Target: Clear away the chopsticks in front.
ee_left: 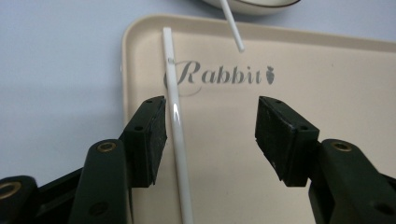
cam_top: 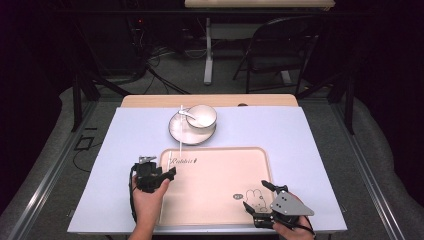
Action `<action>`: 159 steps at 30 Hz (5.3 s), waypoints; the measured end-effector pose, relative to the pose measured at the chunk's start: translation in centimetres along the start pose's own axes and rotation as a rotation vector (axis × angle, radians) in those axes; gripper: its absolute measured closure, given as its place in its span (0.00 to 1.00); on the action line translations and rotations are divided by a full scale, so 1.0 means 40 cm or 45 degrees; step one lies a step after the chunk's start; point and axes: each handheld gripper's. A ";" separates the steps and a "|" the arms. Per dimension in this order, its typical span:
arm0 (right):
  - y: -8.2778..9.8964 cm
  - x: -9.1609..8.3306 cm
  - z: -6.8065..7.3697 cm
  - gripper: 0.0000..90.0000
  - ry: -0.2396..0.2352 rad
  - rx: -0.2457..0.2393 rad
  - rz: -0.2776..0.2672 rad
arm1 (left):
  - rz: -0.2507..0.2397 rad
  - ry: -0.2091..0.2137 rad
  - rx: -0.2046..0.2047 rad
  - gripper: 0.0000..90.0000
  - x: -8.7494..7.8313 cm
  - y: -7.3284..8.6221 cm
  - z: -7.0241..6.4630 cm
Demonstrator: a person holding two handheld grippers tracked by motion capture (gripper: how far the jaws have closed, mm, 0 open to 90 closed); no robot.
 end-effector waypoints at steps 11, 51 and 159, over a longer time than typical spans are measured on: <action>0.000 0.001 0.000 0.16 0.000 -0.001 0.002 | 0.015 0.060 0.010 0.46 -0.012 -0.117 -0.017; 0.001 0.002 -0.003 0.16 -0.008 0.006 0.003 | 0.134 0.034 -0.006 0.68 0.130 -0.361 -0.040; -0.002 0.001 -0.001 0.16 -0.022 0.004 -0.009 | 0.095 -0.075 -0.210 0.94 0.306 -0.377 -0.001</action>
Point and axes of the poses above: each handheld gripper's, and its own axes: x roughly forward along the jaws, y roughly out of its underside, z roughly to its left, and after that the axes turned 8 degrees about -x, right-handed
